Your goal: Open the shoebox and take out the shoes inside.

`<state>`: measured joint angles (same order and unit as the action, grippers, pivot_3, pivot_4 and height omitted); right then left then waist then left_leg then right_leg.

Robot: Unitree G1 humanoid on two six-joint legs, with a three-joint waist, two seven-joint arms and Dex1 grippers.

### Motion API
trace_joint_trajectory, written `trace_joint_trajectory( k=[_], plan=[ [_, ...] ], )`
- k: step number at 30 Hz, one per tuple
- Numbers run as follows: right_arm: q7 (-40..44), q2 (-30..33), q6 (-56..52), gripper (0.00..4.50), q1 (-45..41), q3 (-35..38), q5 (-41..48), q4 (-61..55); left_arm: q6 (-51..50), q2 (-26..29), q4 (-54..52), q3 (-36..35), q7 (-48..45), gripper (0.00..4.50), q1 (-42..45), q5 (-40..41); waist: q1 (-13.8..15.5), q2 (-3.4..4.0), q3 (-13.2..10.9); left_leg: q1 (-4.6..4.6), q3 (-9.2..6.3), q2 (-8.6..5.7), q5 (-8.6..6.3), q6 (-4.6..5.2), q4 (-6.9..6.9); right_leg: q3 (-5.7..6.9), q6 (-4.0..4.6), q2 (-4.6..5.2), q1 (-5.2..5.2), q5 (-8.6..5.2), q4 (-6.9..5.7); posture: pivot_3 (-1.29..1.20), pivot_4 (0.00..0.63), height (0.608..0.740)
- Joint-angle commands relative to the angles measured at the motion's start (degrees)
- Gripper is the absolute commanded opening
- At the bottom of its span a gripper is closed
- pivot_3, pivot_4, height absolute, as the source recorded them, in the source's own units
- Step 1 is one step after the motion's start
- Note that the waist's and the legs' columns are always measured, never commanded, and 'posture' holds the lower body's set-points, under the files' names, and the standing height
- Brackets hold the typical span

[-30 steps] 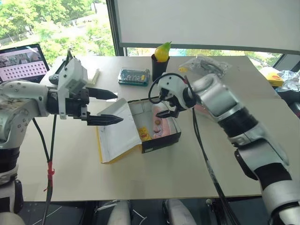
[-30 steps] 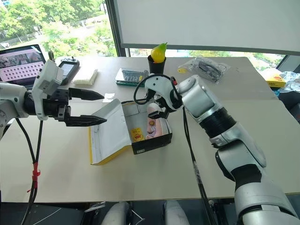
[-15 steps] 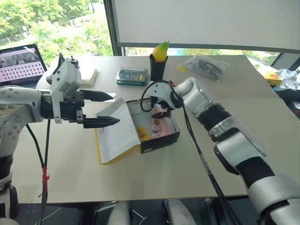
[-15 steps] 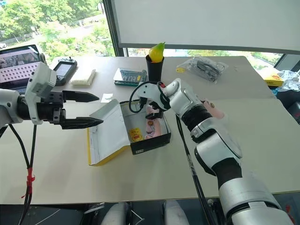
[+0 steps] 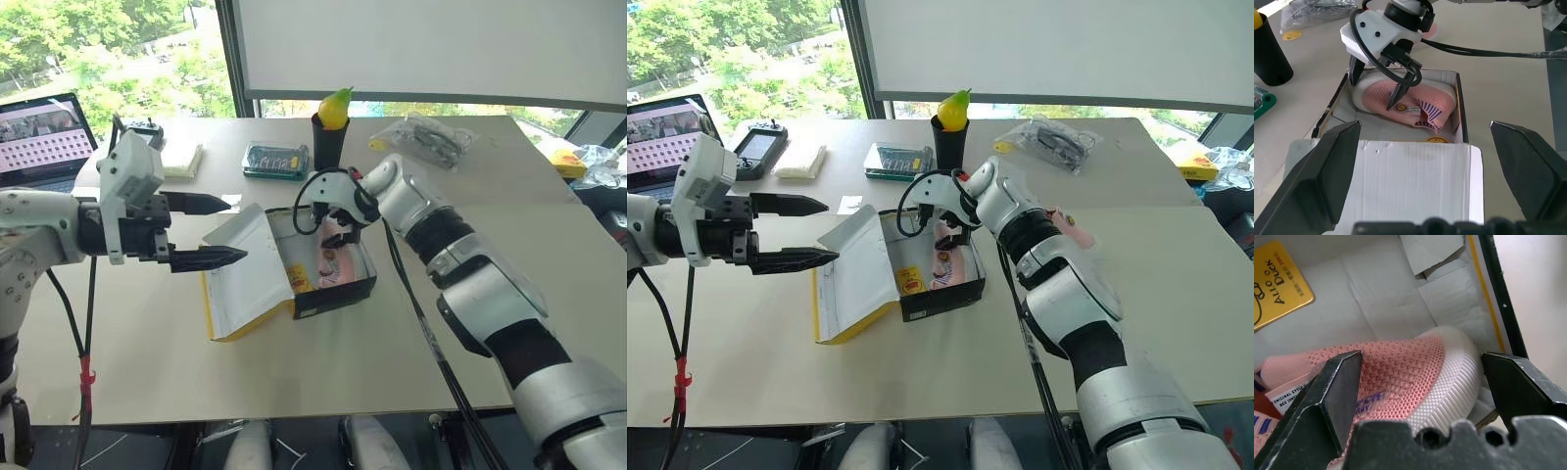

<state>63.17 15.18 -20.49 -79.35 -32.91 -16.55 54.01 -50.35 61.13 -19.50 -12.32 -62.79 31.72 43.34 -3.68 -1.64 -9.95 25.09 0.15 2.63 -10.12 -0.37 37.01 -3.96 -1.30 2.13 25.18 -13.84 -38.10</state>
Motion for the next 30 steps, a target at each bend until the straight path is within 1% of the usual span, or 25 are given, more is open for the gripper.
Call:
trace_joint_trajectory(
  k=[1, 2, 4, 6, 7, 9, 11, 15, 19, 22, 26, 29, 30],
  plan=[
    [2.1, -1.2, -2.3, 3.04, -0.4, 1.4, 0.0, -0.5, 0.4, 0.6, -1.4, -1.3, 0.4, 4.5, 0.5, 0.9, 0.0, 0.0, 0.0, 0.0, 0.0, 0.0, 0.0, 0.0, 0.0, 0.0, 0.0, 0.0, 0.0, 0.0, 0.0, 0.0, 0.15, 0.732],
    [2.1, -1.4, -2.6, 2.79, -0.4, 1.7, 0.0, -0.6, 0.4, 0.6, -1.4, -1.3, 0.5, 4.5, 0.5, 0.9, -0.1, 0.0, 0.0, 0.0, 0.0, 0.0, 0.0, 0.0, 0.0, 0.0, 0.0, 0.0, 0.0, 0.0, 0.0, 0.0, 0.15, 0.732],
    [1.9, -1.8, -3.2, 1.95, -0.5, 2.5, 0.0, -0.9, 0.3, 0.7, -1.6, -1.4, 0.7, 4.5, 0.4, 1.1, -0.1, 0.0, 0.0, 0.0, 0.0, 0.0, 0.0, 0.0, 0.0, 0.0, 0.0, 0.0, 0.0, 0.0, 0.0, 0.0, 0.15, 0.732],
    [1.9, -2.0, -3.5, 1.44, -0.4, 2.9, -0.2, -1.3, 0.2, 0.7, -1.7, -1.4, 0.7, 4.5, 0.4, 1.2, -0.1, 0.0, 0.0, 0.0, 0.0, 0.0, 0.0, 0.0, 0.0, 0.0, 0.0, 0.0, 0.0, 0.0, 0.0, 0.0, 0.15, 0.732],
    [1.9, -2.0, -3.6, 1.06, -0.4, 3.1, -0.3, -1.5, 0.3, 0.7, -1.7, -1.4, 0.8, 4.5, 0.4, 1.2, 0.0, 0.0, 0.0, 0.0, 0.0, 0.0, 0.0, 0.0, 0.0, 0.0, 0.0, 0.0, 0.0, 0.0, 0.0, 0.0, 0.15, 0.732],
    [1.3, -2.3, -3.9, 0.59, -0.5, 3.6, -0.1, -2.1, 0.4, 0.7, -1.5, -1.2, 0.9, 4.5, 0.4, 1.2, 0.0, 0.0, 0.0, 0.0, 0.0, 0.0, 0.0, 0.0, 0.0, 0.0, 0.0, 0.0, 0.0, 0.0, 0.0, 0.0, 0.15, 0.732],
    [0.6, -2.6, -4.2, 0.4, -0.8, 4.5, 0.3, -3.0, 0.7, 0.6, -1.4, -1.0, 0.9, 4.5, 0.5, 1.1, -0.1, 0.0, 0.0, 0.0, 0.0, 0.0, 0.0, 0.0, 0.0, 0.0, 0.0, 0.0, 0.0, 0.0, 0.0, 0.0, 0.15, 0.732],
    [1.7, -3.2, -8.1, 0.4, -2.0, 7.2, 2.3, -5.9, 0.9, 0.5, -1.2, -0.5, 0.9, 4.5, 0.9, 1.1, -0.2, 0.0, 0.0, 0.0, 0.0, 0.0, 0.0, 0.0, -0.01, 0.0, 0.0, 0.0, 0.02, 0.0, 0.0, 0.0, 0.15, 0.732],
    [2.0, -4.5, -22.1, 0.4, -4.7, 15.5, 9.7, -11.2, 1.3, 0.0, -0.9, 0.3, 1.0, 4.5, 1.6, 0.8, -0.3, 0.01, 0.0, 0.0, 0.0, 0.02, 0.0, 0.0, -0.03, -0.01, 0.01, -0.01, 0.05, 0.0, -0.02, 0.0, 0.15, 0.732],
    [1.2, -4.3, -27.9, 0.4, -4.4, 17.1, 11.7, -14.6, 1.4, -0.1, -0.8, 0.5, 1.0, 4.5, 1.8, 0.8, -0.2, 0.01, 0.0, 0.01, -0.01, 0.03, 0.0, 0.0, -0.04, 0.0, 0.01, -0.02, 0.05, 0.01, -0.01, 0.0, 0.15, 0.732],
    [2.0, -0.5, -34.6, 0.4, -2.6, 17.9, 14.1, -24.4, 1.9, -0.3, 0.0, 1.6, 0.6, 4.5, 2.9, 0.3, 0.1, 0.0, 0.0, 0.01, 0.0, 0.02, 0.0, 0.0, -0.04, 0.0, 0.01, -0.02, 0.03, 0.0, 0.0, 0.0, 0.15, 0.732],
    [4.1, 4.2, -35.6, 0.4, -0.1, 14.9, 14.7, -31.8, 2.3, -0.4, 0.5, 2.3, 0.2, 4.5, 3.5, 0.1, 0.6, 0.0, 0.0, 0.02, 0.0, 0.01, 0.0, 0.0, -0.04, 0.02, 0.0, -0.01, 0.03, 0.0, 0.01, 0.0, 0.15, 0.732],
    [5.4, 6.3, -36.6, 0.64, 1.3, 13.4, 15.1, -35.1, 2.5, -0.5, 0.8, 2.6, 0.1, 4.5, 3.8, 0.0, 0.7, 0.0, 0.0, 0.02, 0.0, 0.01, 0.0, 0.0, -0.04, 0.01, 0.0, -0.01, 0.03, 0.0, 0.02, 0.0, 0.15, 0.732]
  ],
)
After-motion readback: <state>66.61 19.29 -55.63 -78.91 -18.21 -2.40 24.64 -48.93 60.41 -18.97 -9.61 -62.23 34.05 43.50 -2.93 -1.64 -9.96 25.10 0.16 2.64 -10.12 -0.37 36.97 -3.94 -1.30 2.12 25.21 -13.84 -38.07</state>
